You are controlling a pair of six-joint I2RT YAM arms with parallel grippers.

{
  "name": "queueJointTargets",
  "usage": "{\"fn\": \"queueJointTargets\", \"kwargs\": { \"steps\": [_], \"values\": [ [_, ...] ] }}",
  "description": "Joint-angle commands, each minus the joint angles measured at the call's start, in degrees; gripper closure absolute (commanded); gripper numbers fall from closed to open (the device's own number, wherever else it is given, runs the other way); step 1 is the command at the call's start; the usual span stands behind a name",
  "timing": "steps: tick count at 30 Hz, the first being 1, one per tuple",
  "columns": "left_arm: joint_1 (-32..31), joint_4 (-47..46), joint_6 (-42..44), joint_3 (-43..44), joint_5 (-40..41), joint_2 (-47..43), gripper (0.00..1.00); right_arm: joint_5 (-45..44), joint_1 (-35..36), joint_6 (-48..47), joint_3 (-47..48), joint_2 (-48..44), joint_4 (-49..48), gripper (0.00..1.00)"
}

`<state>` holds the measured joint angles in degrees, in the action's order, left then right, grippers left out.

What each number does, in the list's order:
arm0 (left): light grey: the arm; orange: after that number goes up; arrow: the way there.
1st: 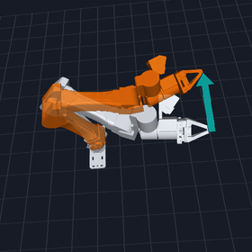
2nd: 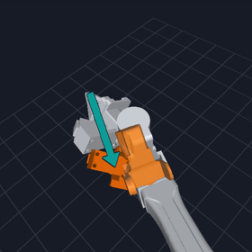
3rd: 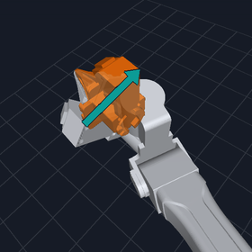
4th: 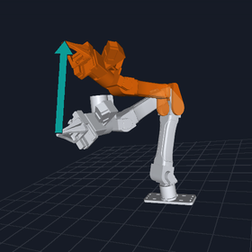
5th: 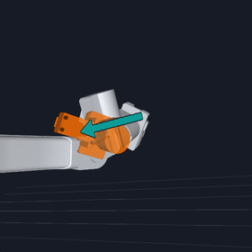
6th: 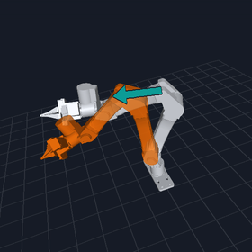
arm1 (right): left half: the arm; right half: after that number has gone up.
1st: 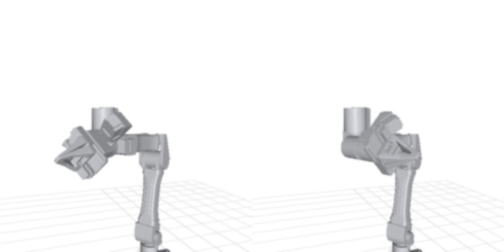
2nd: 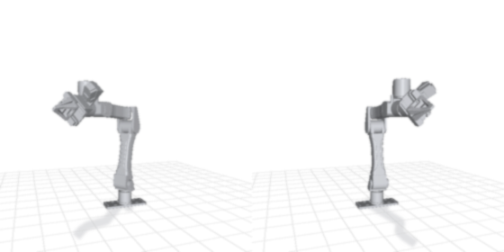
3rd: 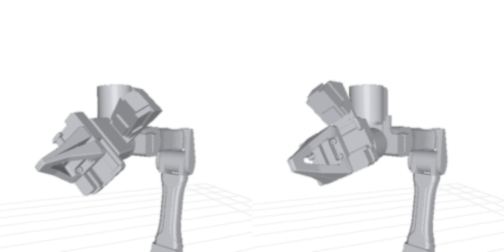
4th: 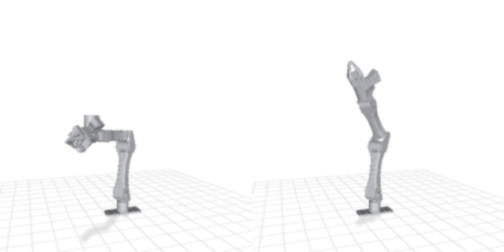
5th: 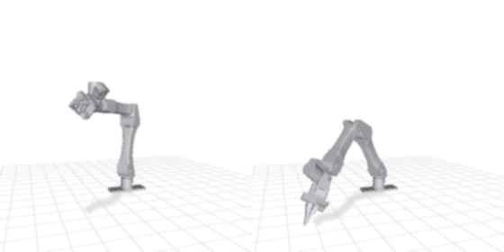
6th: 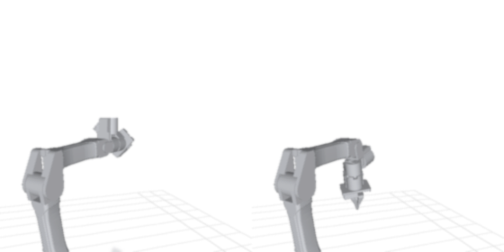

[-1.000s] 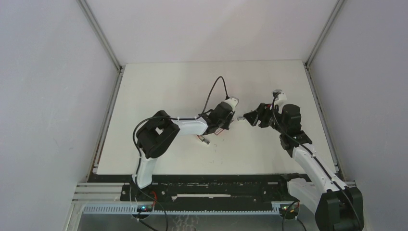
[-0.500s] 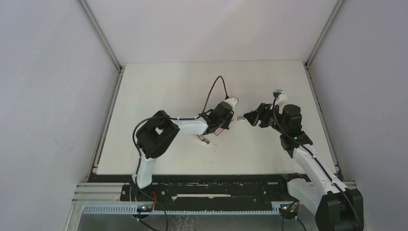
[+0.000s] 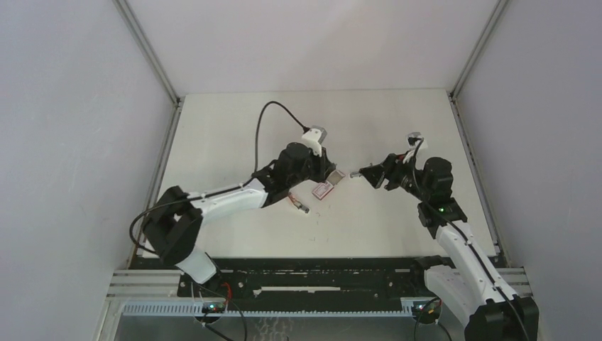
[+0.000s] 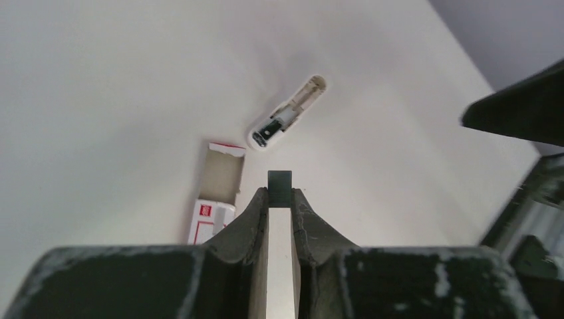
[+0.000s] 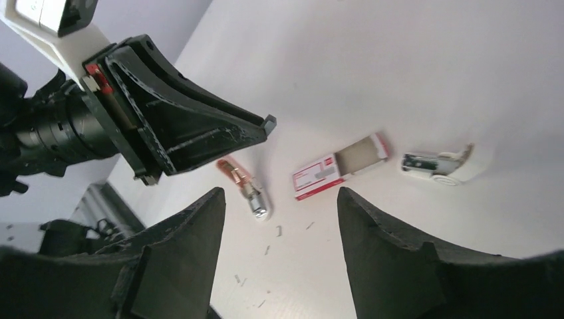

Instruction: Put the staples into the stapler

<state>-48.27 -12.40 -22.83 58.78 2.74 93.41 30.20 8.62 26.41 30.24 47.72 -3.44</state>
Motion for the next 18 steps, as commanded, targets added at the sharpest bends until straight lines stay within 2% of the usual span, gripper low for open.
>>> {"fn": "queueJointTargets", "kwargs": {
  "steps": [1,8,12,18],
  "values": [
    [1.39,-5.46,-5.63,-7.02,-9.18,-9.44,0.85,9.23,-0.75,4.76,0.17,-1.74,-4.25,0.37],
    [2.28,-12.78,-11.77,-15.59,-20.30,-22.47,0.83,18.87,0.76,22.97,-3.41,-1.86,-25.98,0.33],
    [2.30,-17.04,-14.69,-17.85,-24.86,-26.91,0.83,17.53,5.78,26.24,-3.43,-1.48,-32.64,0.32],
    [2.29,-21.71,-17.57,-19.69,-29.43,-30.00,0.82,13.73,12.13,27.80,-3.41,-1.31,-37.44,0.31]
  ]
}}
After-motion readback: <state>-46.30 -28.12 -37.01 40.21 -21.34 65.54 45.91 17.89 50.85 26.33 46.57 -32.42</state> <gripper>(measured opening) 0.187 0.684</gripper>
